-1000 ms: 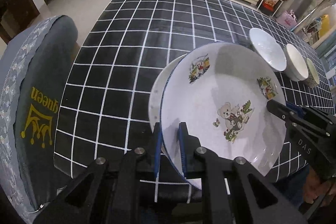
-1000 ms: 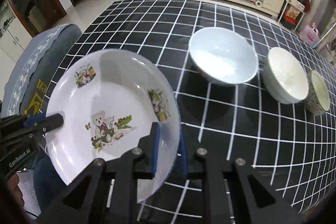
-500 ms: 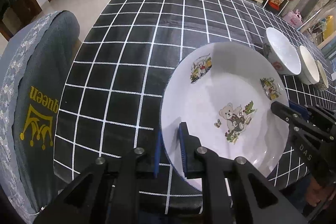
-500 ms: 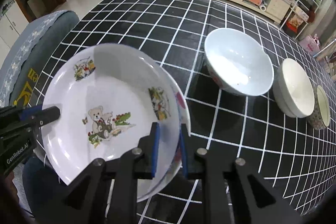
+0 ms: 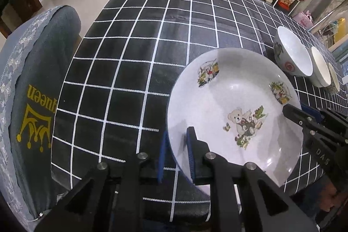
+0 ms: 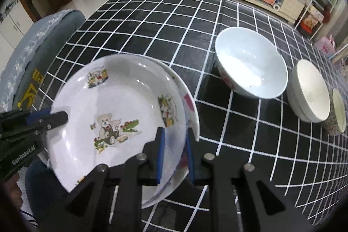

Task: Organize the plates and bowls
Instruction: 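Lower the bear-print plate onto the pink-petal plate stack, then open the right gripper to release the bear-print plate and withdraw, then move the right gripper to the large white bowl and grasp its rim, then carry the large white bowl beside the plate stack and lower it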

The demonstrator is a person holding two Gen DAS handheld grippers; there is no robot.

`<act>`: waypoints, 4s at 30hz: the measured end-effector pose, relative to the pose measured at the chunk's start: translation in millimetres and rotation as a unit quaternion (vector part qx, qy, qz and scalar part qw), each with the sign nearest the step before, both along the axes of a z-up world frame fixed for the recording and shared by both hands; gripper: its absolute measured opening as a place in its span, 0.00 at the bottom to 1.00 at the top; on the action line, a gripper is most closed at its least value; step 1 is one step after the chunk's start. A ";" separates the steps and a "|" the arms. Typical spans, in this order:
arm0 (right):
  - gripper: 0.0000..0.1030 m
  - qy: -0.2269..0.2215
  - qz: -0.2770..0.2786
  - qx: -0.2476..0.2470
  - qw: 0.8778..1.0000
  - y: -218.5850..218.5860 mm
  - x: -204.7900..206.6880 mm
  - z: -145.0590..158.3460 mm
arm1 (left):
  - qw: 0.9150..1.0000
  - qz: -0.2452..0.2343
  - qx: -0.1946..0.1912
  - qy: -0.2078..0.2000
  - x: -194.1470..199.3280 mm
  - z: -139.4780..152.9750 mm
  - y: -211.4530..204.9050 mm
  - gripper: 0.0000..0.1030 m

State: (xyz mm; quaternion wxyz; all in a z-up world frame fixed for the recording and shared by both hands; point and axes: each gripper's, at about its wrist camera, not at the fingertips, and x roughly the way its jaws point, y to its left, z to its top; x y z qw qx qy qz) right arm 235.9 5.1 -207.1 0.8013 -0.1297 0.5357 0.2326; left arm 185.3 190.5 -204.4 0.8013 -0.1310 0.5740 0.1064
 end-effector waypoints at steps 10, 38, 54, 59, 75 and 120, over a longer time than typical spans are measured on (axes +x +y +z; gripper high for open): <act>0.41 0.016 0.020 0.020 0.999 -2.5 -16.2 4.9 | 1.000 -0.008 0.000 -0.007 -11.5 7.4 -7.7 0.24; 0.68 0.003 -0.061 0.078 0.995 -92.0 18.1 85.3 | 0.994 -0.088 -0.026 -0.066 33.5 99.7 -90.9 0.54; 0.68 0.109 -0.126 0.133 0.977 -115.0 105.2 68.2 | 0.992 -0.099 -0.071 -0.020 135.0 88.8 -107.2 0.54; 0.62 0.130 -0.130 0.129 0.975 -112.5 128.6 53.8 | 0.990 -0.102 -0.096 0.003 163.7 64.7 -109.1 0.54; 0.31 0.136 -0.137 0.069 0.979 -101.0 158.8 7.3 | 0.988 -0.103 -0.105 0.049 204.5 3.3 -108.4 0.21; 0.08 0.114 -0.150 0.016 0.982 -161.0 27.7 16.4 | 0.987 -0.141 -0.063 0.047 78.8 29.0 -175.2 0.09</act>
